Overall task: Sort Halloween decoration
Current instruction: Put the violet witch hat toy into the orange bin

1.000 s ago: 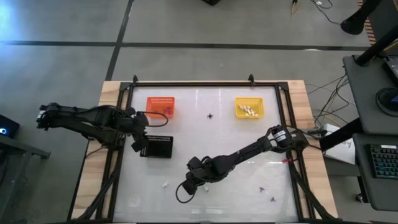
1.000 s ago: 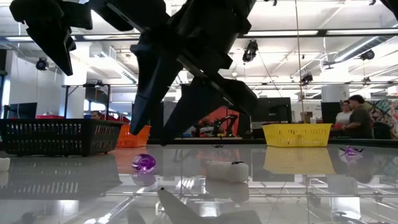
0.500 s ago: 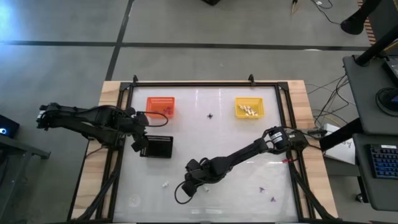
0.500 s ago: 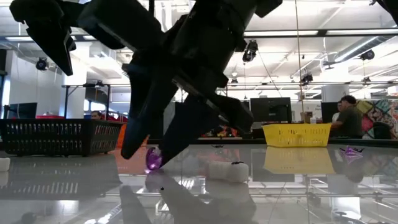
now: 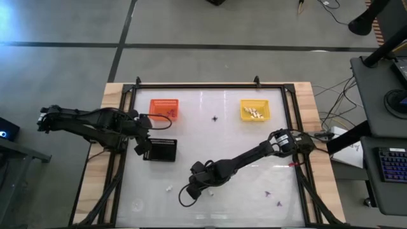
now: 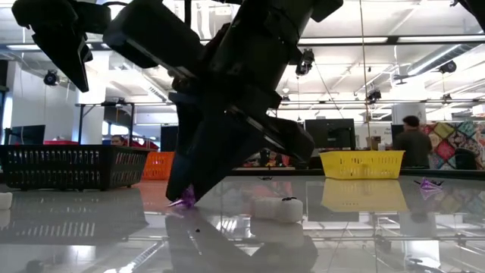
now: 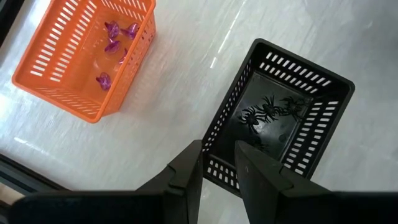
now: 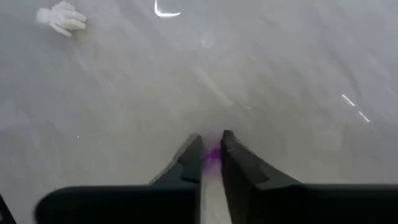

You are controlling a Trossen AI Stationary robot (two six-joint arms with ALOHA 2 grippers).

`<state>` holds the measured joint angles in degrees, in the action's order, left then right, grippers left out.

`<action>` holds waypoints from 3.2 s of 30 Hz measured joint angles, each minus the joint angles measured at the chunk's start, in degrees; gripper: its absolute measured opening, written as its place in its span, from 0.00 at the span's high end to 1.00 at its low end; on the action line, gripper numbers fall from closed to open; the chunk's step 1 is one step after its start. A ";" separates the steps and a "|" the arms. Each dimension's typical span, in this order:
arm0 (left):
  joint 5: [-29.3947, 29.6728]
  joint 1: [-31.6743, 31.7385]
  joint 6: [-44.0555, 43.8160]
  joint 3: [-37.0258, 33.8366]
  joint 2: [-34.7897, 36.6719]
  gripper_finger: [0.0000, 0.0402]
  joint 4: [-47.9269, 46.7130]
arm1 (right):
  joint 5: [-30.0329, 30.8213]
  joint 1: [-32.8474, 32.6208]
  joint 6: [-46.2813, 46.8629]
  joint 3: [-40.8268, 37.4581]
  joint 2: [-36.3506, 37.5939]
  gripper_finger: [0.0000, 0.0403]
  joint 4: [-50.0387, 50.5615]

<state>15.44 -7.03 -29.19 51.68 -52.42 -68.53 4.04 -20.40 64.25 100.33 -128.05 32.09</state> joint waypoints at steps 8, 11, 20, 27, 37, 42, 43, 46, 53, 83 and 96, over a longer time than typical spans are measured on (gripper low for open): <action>0.07 0.00 -2.69 0.00 0.02 0.81 0.15 | -0.31 0.44 -0.43 -0.35 1.72 0.98 1.16; 0.07 -0.02 -2.82 0.00 0.02 0.81 0.32 | -0.44 0.93 -1.25 -0.44 2.40 0.98 1.36; 0.28 0.02 -2.79 0.00 0.02 0.81 3.29 | -1.34 3.07 -2.80 -0.44 3.16 0.98 0.97; 0.50 0.02 -0.28 0.00 0.02 0.81 3.63 | -1.05 7.67 -5.77 -0.35 4.97 0.98 -0.45; 1.78 0.02 3.61 0.00 0.00 0.81 9.12 | -1.03 16.81 -11.81 -0.31 6.12 0.98 -11.86; 2.08 0.02 3.65 0.00 0.00 0.81 10.03 | -1.06 21.13 -13.36 -0.31 6.12 0.98 -16.96; 2.10 0.02 3.65 0.00 0.00 0.81 10.03 | -1.07 21.97 -13.68 -0.31 6.12 0.98 -18.10; 2.09 0.02 3.65 0.00 0.02 0.81 10.03 | -1.12 24.56 -13.95 -0.27 6.12 0.98 -21.14; 2.10 0.02 2.03 0.00 0.02 0.81 10.14 | -1.10 30.29 -14.36 -0.24 6.12 0.98 -28.83; 11.13 0.18 0.21 0.00 0.02 0.81 20.53 | -19.17 39.95 -25.50 -0.24 0.01 0.98 -42.17; 11.20 0.38 -0.04 0.00 0.02 0.81 20.84 | -21.96 40.33 -29.77 -0.24 -0.55 0.98 -44.88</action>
<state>26.64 -6.64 -29.23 51.68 -52.40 -47.69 -17.92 19.92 34.48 100.09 -128.60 -12.79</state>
